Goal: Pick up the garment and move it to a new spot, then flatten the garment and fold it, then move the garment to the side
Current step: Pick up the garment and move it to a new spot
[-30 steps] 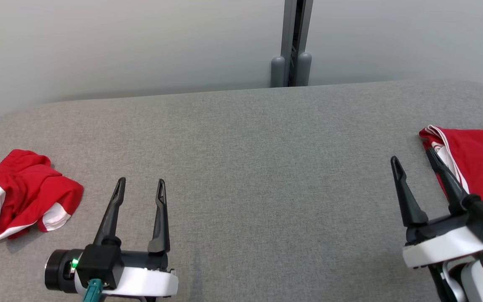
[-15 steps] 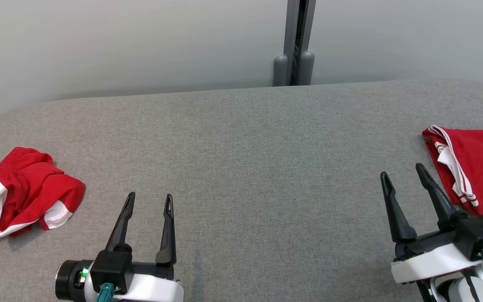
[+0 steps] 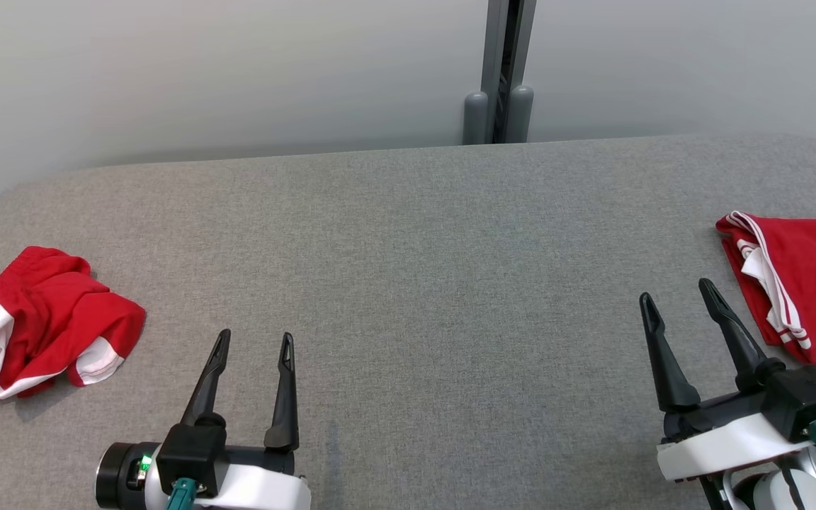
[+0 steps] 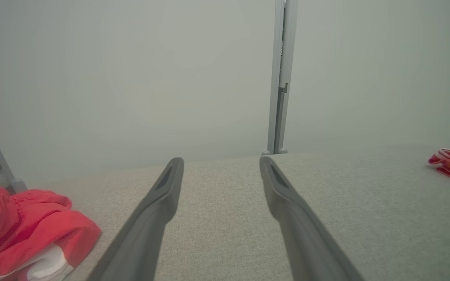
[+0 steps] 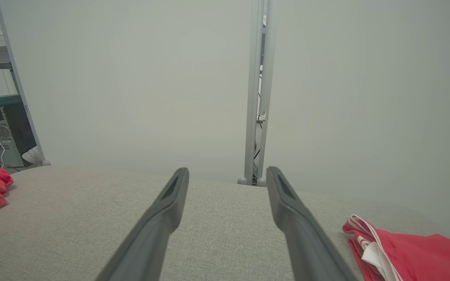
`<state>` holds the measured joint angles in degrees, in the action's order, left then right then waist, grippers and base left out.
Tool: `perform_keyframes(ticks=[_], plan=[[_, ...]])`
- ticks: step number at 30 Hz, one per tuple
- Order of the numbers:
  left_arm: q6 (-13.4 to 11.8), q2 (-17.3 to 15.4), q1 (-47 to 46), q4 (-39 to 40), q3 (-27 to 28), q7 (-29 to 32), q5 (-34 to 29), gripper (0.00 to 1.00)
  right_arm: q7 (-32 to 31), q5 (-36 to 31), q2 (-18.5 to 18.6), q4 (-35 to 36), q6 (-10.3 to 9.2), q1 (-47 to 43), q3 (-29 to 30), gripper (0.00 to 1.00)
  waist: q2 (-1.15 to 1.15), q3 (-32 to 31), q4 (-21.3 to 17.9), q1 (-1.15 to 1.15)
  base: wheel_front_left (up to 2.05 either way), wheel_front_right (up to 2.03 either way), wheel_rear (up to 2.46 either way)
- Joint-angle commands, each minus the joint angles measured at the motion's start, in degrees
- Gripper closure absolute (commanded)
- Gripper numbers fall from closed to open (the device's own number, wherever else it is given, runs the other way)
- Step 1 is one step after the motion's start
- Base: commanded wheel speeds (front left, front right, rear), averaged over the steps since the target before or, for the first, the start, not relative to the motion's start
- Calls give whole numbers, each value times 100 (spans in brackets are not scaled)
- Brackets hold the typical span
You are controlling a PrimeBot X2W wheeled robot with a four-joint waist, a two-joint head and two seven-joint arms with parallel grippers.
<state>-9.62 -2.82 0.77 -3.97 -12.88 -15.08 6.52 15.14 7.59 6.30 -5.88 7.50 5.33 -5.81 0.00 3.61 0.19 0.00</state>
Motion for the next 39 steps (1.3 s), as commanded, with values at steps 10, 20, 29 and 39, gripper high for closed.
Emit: perform_keyframes(ticks=[10, 20, 29, 39], plan=[[17, -19, -53, -13, 35, -9, -26, 0, -2, 58, 50, -84, -1, 7, -85, 0, 0, 6, 3, 0, 0, 0, 0], [4, -19, -91, -30, 18, -9, -12, 0, -2, 83, 55, -123, -1, 27, -71, 0, 0, 28, 11, 0, 0, 0, 0], [-2, -19, -78, -41, 5, -9, -9, 0, -2, 92, 75, -136, -1, 31, -92, 0, 0, 5, 6, 0, 0, 0, 0], [-3, -19, -53, -44, -5, -9, 6, 0, -2, 95, 65, -129, -1, 5, -32, 0, 0, -14, 13, 0, 0, 0, 0]])
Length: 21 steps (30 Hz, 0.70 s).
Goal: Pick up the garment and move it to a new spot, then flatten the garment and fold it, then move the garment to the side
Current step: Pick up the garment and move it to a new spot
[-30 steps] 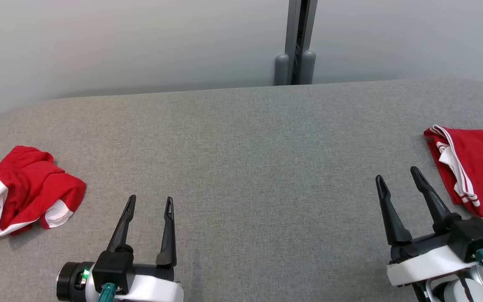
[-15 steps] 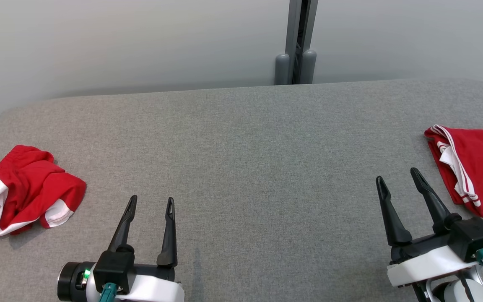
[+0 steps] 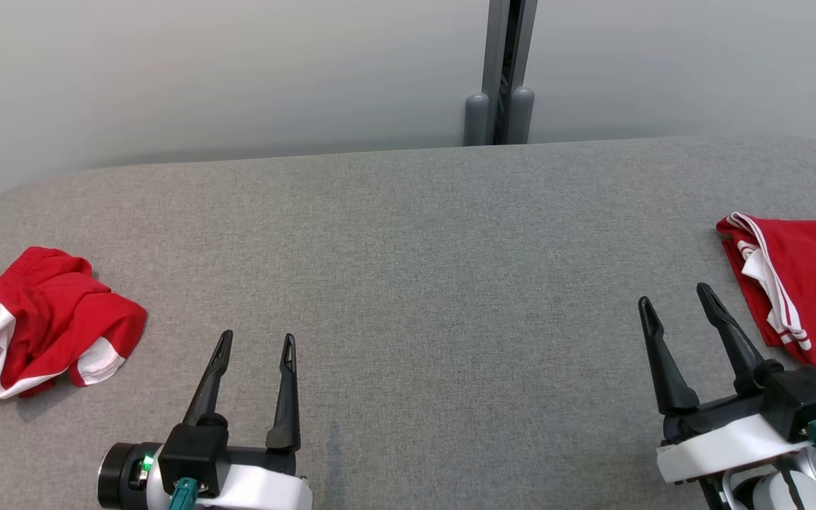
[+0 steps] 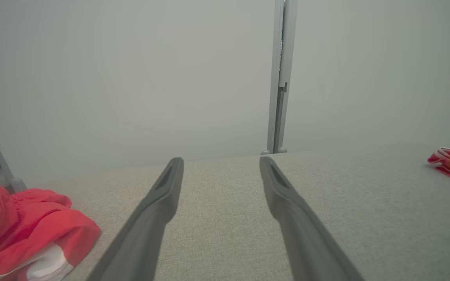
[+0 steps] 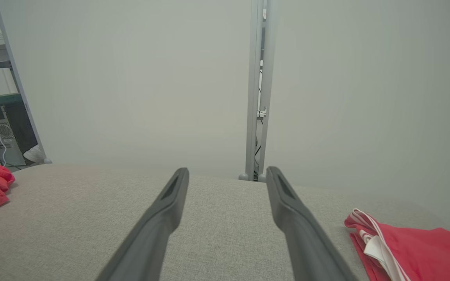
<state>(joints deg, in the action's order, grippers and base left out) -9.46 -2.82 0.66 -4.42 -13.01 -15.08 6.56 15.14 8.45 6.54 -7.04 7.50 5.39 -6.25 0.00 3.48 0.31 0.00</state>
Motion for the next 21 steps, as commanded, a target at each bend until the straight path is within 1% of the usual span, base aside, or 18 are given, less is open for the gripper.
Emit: perform_keyframes(ticks=[1, 12, 16, 17, 21], plan=[[-15, -19, -41, 1, 8, -9, 2, 0, -2, 8, 47, -8, -1, 0, 20, 0, 0, -2, 3, 0, 0, 0, 0], [24, -19, -85, -13, -28, -9, -15, 0, -2, -33, 23, 41, -1, -76, 43, 0, 0, 30, 106, 0, 0, 0, 0], [62, -18, -195, -12, -132, -9, -47, 0, -2, 3, 56, 140, -1, -82, 55, 0, 0, 148, 374, 0, 0, 0, 0], [62, -18, -195, -12, -132, -9, -47, 0, -2, 3, 56, 140, -1, -82, 55, 0, 0, 148, 374, 0, 0, 0, 0], [25, -22, -301, -22, -244, -9, -20, 0, -2, 15, 95, 198, -1, -81, 9, 0, 0, 245, 804, 0, 0, 0, 0]])
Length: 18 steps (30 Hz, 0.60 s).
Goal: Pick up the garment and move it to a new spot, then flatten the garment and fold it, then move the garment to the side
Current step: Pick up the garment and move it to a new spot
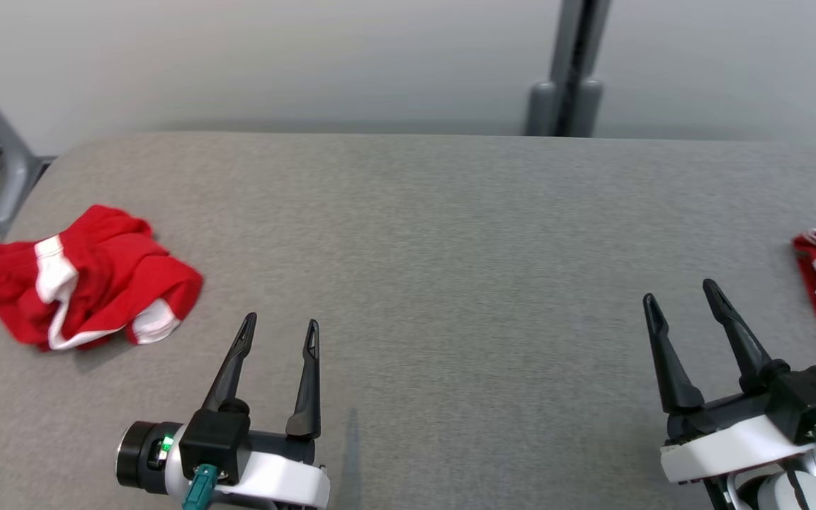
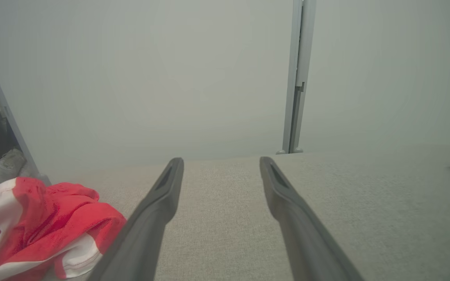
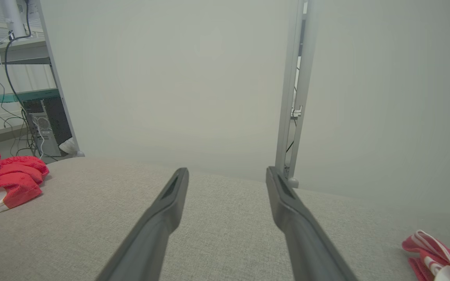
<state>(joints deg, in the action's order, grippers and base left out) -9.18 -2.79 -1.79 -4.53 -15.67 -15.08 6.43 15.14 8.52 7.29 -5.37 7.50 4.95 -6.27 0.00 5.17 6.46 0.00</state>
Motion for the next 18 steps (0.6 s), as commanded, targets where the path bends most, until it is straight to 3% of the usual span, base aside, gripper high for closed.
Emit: perform_keyframes(ticks=[1, 18], plan=[[-22, -24, -76, -7, 14, -9, 2, 0, -2, 9, 23, 31, -1, -27, -17, 0, 0, 87, 299, 0, 0, 0, 0], [47, -21, 311, 97, 465, -9, -141, 0, -2, 48, -46, -49, -1, -111, -353, 0, 0, -241, 2047, 0, 0, 0, 0]])
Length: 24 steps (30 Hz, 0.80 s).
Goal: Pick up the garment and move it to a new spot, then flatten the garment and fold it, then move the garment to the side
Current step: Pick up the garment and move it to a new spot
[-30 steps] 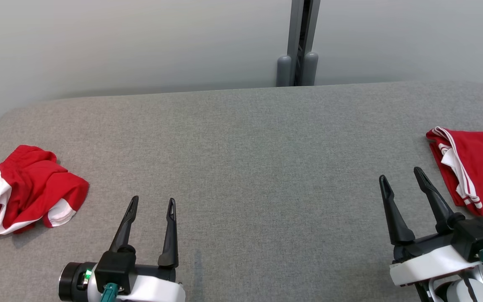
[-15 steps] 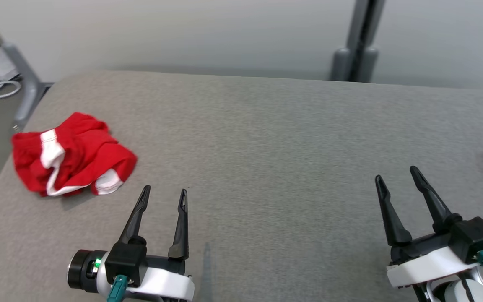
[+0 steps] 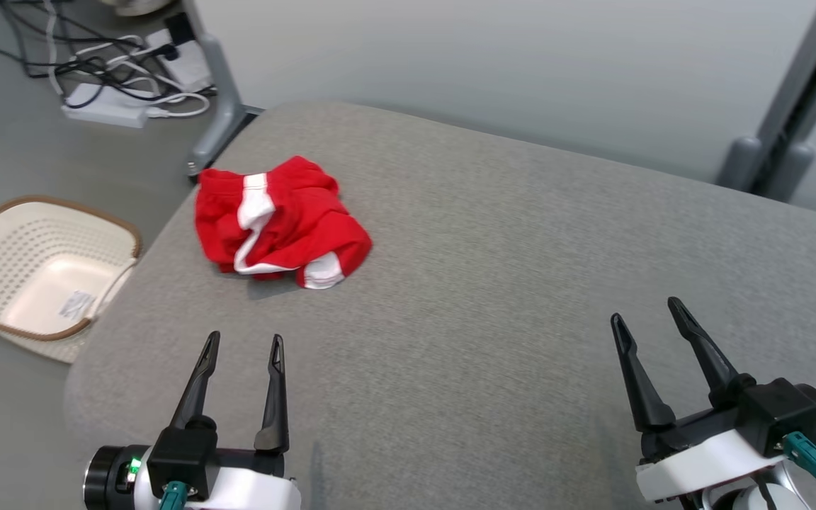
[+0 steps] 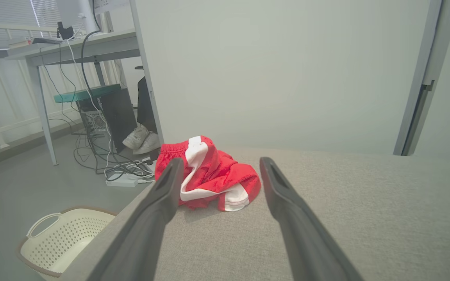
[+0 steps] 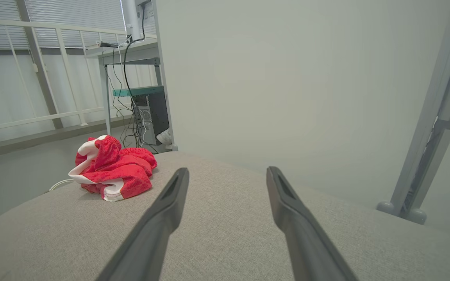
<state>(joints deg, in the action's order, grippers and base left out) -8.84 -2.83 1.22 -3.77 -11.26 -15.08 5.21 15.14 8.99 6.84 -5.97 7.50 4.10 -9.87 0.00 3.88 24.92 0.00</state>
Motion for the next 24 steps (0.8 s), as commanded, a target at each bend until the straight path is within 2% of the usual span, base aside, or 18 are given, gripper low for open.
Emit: perform_keyframes(ticks=[1, 6, 14, 23, 24], plan=[[20, -17, 30, 27, 44, -9, -24, 0, -2, 6, -10, 7, -1, -43, -17, 0, 0, -133, 279, 0, 0, 0, 0], [25, -18, 161, 61, 115, -9, 9, 0, -2, 10, -11, -36, -1, -62, -143, 0, 0, -162, 520, 0, 0, 0, 0], [-80, -19, 353, 178, 138, -9, 68, 0, -2, 188, 33, -173, -1, 150, -355, 0, 0, -130, 550, 0, 0, 0, 0], [-20, -17, 366, 137, 199, -9, 2, 0, -2, 258, 40, -247, -1, 153, -424, 0, 0, -225, 515, 0, 0, 0, 0], [-13, -18, 347, 131, 206, -9, 212, 0, -2, 230, 42, -216, -1, 107, -389, 0, 0, -218, 508, 0, 0, 0, 0]])
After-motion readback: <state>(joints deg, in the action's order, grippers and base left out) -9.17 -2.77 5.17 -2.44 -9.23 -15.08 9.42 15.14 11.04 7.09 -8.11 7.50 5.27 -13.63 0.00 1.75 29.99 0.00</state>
